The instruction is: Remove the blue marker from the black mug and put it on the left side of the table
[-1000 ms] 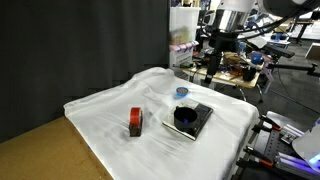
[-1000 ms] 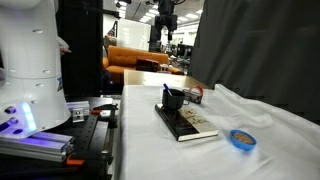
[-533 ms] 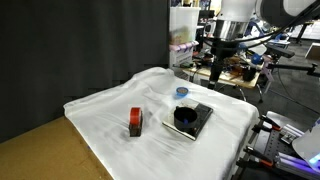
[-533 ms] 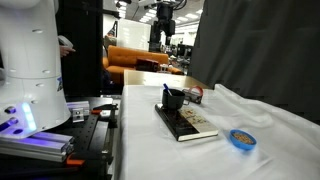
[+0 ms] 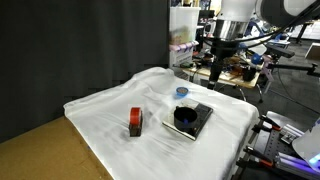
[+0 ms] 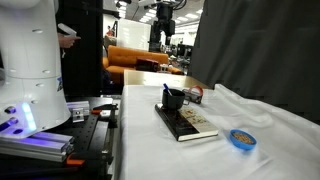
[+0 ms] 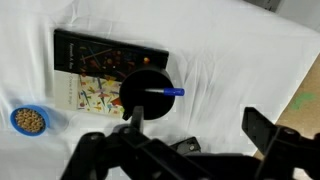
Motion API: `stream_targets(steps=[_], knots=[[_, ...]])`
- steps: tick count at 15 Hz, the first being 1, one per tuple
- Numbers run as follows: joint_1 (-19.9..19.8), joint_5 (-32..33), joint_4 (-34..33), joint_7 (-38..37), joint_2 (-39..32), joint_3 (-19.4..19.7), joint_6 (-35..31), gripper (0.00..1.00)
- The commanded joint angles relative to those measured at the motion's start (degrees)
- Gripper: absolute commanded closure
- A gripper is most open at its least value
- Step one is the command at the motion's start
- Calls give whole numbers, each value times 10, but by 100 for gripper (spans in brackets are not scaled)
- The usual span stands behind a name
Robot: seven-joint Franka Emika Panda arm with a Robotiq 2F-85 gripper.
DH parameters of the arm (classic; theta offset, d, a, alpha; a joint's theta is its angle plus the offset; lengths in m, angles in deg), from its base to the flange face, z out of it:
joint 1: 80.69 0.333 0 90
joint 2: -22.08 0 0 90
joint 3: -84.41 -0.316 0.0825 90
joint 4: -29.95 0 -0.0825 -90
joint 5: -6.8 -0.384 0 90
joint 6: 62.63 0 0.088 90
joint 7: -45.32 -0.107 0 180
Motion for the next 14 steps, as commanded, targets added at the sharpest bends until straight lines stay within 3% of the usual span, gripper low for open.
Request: stream_targets(steps=[1,4,8,10,11,14], knots=[[-6,-2,-1,2,0,-5,1,0],[-19,33,-11,-37,-10,-20,33,0],[-41,118,-43,-151,-36,-53,108,0],[-37,127,-62,-180,-50,-60,137,0],[-29,112,-29,-153,-26,-49,99,0],[-28,113,-32,-158,-30,-51,102,0]])
